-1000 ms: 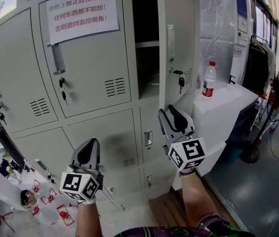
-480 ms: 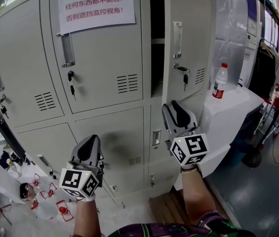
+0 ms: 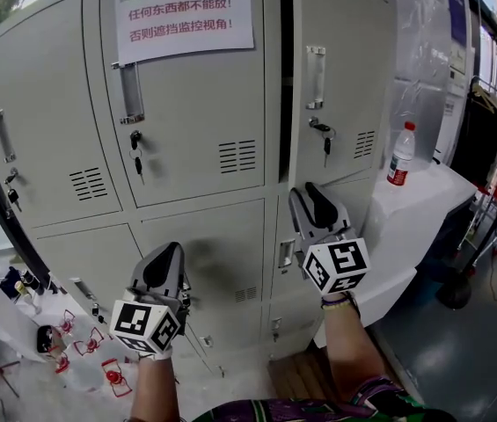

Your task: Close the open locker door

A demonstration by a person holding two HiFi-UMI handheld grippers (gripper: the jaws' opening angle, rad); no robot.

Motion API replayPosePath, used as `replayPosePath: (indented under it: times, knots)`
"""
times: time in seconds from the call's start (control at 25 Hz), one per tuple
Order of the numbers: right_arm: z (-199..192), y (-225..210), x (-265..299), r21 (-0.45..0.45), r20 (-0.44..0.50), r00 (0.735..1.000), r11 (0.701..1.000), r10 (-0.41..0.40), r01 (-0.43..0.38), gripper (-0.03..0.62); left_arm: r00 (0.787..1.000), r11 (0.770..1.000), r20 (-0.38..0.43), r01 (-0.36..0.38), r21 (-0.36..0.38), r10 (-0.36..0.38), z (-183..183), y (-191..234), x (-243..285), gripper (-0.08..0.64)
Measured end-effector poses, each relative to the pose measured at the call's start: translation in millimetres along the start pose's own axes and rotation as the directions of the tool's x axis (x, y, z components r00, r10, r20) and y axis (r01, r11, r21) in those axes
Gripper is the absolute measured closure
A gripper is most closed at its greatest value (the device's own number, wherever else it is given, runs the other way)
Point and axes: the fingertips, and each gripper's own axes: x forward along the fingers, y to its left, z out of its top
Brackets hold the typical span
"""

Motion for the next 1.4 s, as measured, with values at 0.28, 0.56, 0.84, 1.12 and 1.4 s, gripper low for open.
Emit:
replayPosePath:
  times: [0.28,0.56,0.84,1.12,1.4]
  knots:
    - [-5,-1,11,0.007,0.0,1.0,1.0,0.011,-0.011,0.488,1.0,1.0,-0.004,-0.004,0.011,0.004,-2,5,4,0.537]
    - [-15,-6,22,0.004,-0.004,1.0,1.0,0.003,-0.003,0.529,1.0,1.0,-0.014,-0.017,0.009,0.017,-8,13,8,0.537]
    - [-23,-10,33,0.004,-0.015,1.0,1.0,-0.001,0.001,0.547,0.999,1.0,-0.025,-0.029,-0.003,0.029,-17,20,9,0.537]
    - [-27,-12,41,0.005,-0.027,1.0,1.0,-0.01,0.01,0.594,0.999,0.999,-0.031,-0.039,-0.013,0.038,-19,24,7,0.537]
    - [-28,-9,43,0.01,-0.033,0.999,1.0,-0.018,0.019,0.6,0.998,0.999,-0.051,-0.038,-0.031,0.036,-31,27,1,0.537]
